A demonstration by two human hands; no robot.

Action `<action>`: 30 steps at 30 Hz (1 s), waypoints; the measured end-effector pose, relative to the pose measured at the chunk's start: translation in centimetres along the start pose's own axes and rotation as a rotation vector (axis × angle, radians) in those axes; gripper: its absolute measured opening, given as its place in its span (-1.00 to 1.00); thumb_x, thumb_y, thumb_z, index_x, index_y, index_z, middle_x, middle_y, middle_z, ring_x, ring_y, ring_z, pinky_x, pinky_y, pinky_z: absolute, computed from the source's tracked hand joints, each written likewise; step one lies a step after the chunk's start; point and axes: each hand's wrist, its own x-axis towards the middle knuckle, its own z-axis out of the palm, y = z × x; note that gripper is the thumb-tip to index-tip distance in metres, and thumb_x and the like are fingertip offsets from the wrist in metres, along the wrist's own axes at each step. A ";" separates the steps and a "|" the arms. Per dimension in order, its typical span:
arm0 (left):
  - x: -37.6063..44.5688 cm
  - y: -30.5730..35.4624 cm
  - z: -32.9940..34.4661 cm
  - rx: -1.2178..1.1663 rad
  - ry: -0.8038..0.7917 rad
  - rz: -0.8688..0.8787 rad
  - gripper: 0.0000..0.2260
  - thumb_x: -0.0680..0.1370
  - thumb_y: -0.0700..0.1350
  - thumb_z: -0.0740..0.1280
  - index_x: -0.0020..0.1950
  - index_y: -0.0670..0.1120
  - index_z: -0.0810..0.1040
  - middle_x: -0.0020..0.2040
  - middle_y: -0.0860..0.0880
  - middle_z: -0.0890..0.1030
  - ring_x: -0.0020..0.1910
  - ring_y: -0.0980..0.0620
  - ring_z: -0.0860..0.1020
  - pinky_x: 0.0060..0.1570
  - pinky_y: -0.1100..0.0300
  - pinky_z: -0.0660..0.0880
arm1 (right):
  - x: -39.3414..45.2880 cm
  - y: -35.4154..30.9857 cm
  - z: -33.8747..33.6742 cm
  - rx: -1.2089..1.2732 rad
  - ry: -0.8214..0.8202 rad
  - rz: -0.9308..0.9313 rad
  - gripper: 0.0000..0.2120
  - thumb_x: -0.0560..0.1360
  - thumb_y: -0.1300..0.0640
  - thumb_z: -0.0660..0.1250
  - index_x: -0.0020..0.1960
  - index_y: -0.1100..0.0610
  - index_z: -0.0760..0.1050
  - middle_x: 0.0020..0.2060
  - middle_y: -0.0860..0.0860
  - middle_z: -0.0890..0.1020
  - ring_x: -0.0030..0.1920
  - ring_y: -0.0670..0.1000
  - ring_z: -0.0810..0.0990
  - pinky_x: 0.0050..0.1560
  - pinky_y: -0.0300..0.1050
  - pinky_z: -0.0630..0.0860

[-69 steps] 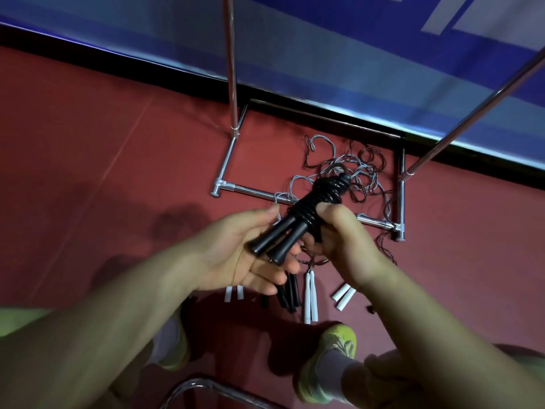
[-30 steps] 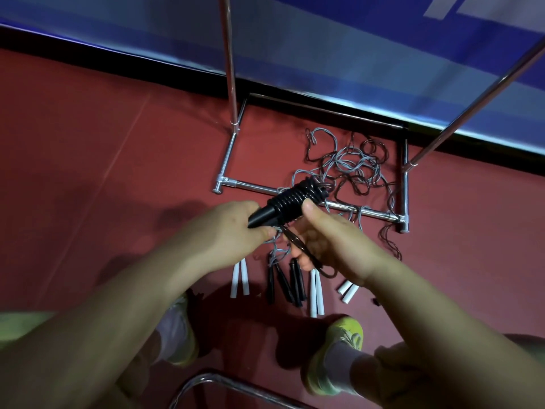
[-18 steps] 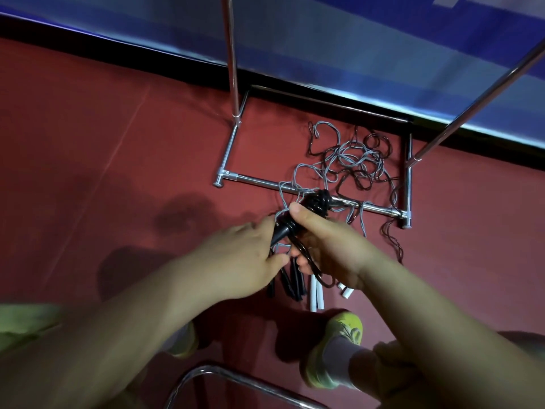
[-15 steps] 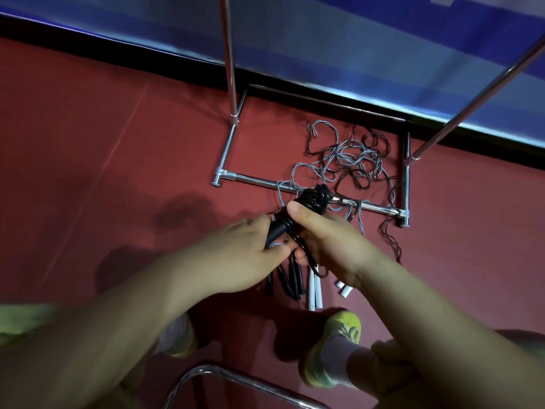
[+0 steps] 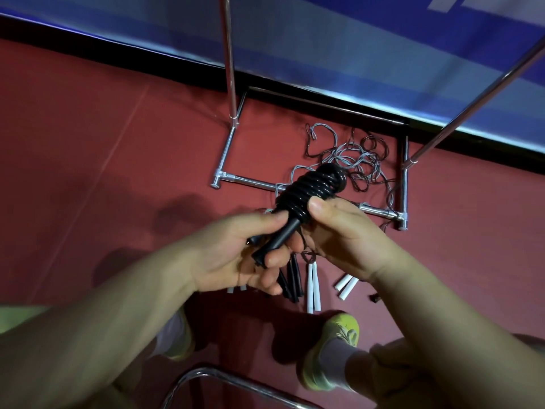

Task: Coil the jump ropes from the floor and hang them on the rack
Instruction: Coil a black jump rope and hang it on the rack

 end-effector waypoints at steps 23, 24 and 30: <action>1.8 -0.4 -0.4 0.821 0.528 0.134 -0.73 0.59 0.00 0.23 -0.28 -0.07 0.44 -0.52 0.07 0.49 -0.56 0.05 0.41 -0.40 0.21 0.37 | 0.3 0.5 1.1 -0.783 0.324 0.219 -0.29 0.51 -0.32 -0.12 -0.38 0.28 0.36 -0.49 0.05 0.39 -0.44 -0.01 0.35 -0.23 -0.07 0.33; 1.8 -0.5 -0.6 0.868 0.545 0.129 -0.74 0.59 0.01 0.23 -0.27 -0.06 0.44 -0.50 0.07 0.50 -0.55 0.06 0.42 -0.37 0.18 0.39 | 0.2 0.5 1.0 -0.790 0.323 0.240 -0.30 0.53 -0.31 -0.10 -0.40 0.25 0.37 -0.54 -0.01 0.39 -0.47 -0.04 0.35 -0.26 -0.11 0.32; 1.4 -0.3 -1.5 1.119 0.519 -0.027 -0.75 0.58 0.07 0.23 -0.25 -0.01 0.42 -0.37 0.06 0.54 -0.45 0.08 0.47 -0.30 0.15 0.42 | 0.1 0.7 1.2 -0.536 0.309 0.429 -0.30 0.55 -0.33 -0.05 -0.23 0.21 0.57 -0.60 -0.10 0.35 -0.59 -0.08 0.26 -0.49 -0.22 0.21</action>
